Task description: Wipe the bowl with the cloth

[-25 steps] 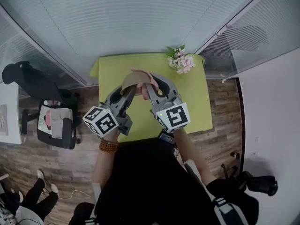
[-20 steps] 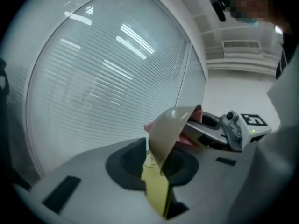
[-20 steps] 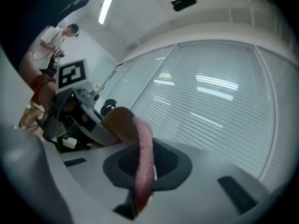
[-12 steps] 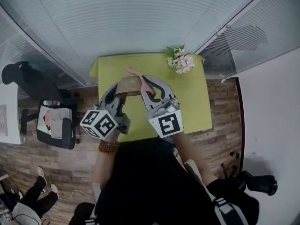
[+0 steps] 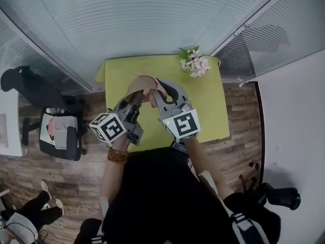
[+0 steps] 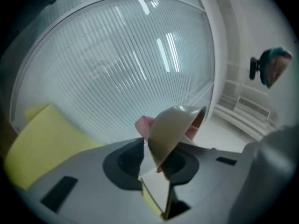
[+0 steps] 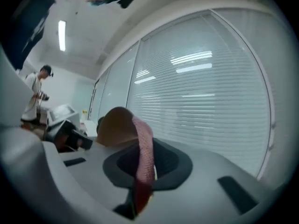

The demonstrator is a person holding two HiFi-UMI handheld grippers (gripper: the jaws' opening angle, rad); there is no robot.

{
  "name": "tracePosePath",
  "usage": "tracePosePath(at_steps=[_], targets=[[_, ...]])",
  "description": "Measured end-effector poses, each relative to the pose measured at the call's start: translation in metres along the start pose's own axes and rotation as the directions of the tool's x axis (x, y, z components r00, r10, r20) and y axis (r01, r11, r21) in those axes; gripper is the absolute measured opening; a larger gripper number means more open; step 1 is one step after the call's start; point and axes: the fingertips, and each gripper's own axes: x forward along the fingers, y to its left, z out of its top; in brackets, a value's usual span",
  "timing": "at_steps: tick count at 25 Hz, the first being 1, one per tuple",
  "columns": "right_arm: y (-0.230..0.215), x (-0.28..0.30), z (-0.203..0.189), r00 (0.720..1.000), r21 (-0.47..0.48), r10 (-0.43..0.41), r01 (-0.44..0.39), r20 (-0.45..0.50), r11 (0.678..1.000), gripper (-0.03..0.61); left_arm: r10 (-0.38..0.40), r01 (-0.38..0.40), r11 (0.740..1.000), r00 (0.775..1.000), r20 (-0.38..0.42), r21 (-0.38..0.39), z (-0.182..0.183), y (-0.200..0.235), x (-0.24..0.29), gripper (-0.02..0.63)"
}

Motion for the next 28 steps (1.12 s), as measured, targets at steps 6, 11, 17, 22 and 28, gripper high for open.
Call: tracePosePath(at_steps=[6, 11, 17, 22, 28], targets=[[0.014, -0.005, -0.007, 0.996, -0.44, -0.063, 0.026, -0.07, 0.897, 0.02, 0.257, -0.173, 0.847, 0.961, -0.103, 0.502, -0.005, 0.016, -0.007, 0.038], [0.02, -0.005, 0.005, 1.0, -0.297, -0.021, 0.02, 0.0, 0.955, 0.029, 0.135, -0.135, 0.983, 0.991, 0.009, 0.127, 0.007, 0.015, -0.011, 0.025], [0.017, 0.005, 0.019, 0.993, 0.004, -0.014, 0.014, 0.121, 1.0, 0.034, 0.071, -0.001, 0.95, 0.974, 0.215, -0.313, 0.007, 0.016, -0.017, 0.025], [0.013, 0.008, 0.002, 0.997, 0.291, 0.025, -0.046, 0.076, 0.955, 0.028, 0.036, 0.051, 0.936, 0.97, 0.24, -0.347, 0.011, 0.015, -0.018, 0.02], [0.021, 0.011, -0.024, 0.989, 0.56, 0.149, -0.119, -0.008, 0.82, 0.027, 0.053, -0.006, 0.985, 0.961, 0.271, -0.171, 0.024, 0.016, -0.024, 0.02]])
